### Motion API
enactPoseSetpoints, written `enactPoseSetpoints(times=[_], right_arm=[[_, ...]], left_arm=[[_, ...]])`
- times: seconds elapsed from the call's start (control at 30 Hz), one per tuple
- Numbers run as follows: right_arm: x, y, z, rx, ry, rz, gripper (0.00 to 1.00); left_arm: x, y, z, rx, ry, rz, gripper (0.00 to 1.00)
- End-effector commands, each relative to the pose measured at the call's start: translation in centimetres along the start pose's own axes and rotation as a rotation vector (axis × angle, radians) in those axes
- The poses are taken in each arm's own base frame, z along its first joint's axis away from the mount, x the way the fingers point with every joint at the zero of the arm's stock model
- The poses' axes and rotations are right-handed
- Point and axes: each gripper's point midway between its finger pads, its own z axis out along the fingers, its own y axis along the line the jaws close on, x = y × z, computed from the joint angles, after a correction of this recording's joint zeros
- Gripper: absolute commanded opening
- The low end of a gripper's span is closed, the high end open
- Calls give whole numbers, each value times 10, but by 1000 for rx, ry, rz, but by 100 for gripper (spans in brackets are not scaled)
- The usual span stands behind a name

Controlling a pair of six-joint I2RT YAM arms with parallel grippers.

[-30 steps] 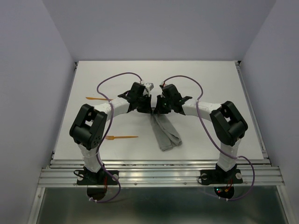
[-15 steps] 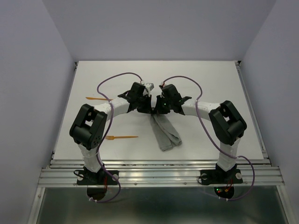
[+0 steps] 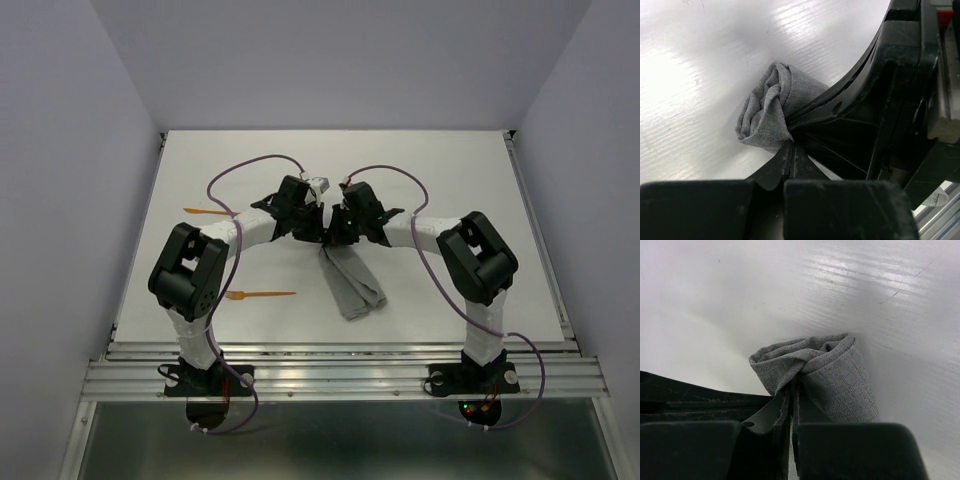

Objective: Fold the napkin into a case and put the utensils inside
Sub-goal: Grasp the top corner of the smaller rectangle folded napkin from the folded napkin.

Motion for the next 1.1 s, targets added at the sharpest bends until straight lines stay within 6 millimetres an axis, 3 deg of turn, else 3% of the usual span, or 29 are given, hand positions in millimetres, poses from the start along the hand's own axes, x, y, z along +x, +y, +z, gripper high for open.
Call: enactPoseSetpoints(times=[0.0,0.23,0.47,0.63,0.93,1.07], right_arm=[[-37,23,-4,-91,-163,36,1],[-54,45,-22,-208,-276,74,1],[-51,54,-26,-305,-307,78,1],[-38,41,-15,-269,-265,78,9],[-25,30,-8,-246,-240,66,11],[-24,29,-8,-243,-239,61,20]], left_arm=[[-13,-16,-14,52,-41,35,0],[-9,-13,-11,46,-31,30,0],[-12,-10,-10,26,-29,28,0],[-11,-4,-8,27,-14,-29,0],[-16,-7,-11,150,-6,-111,0],[-14,-3,-11,167,2,-133,0]])
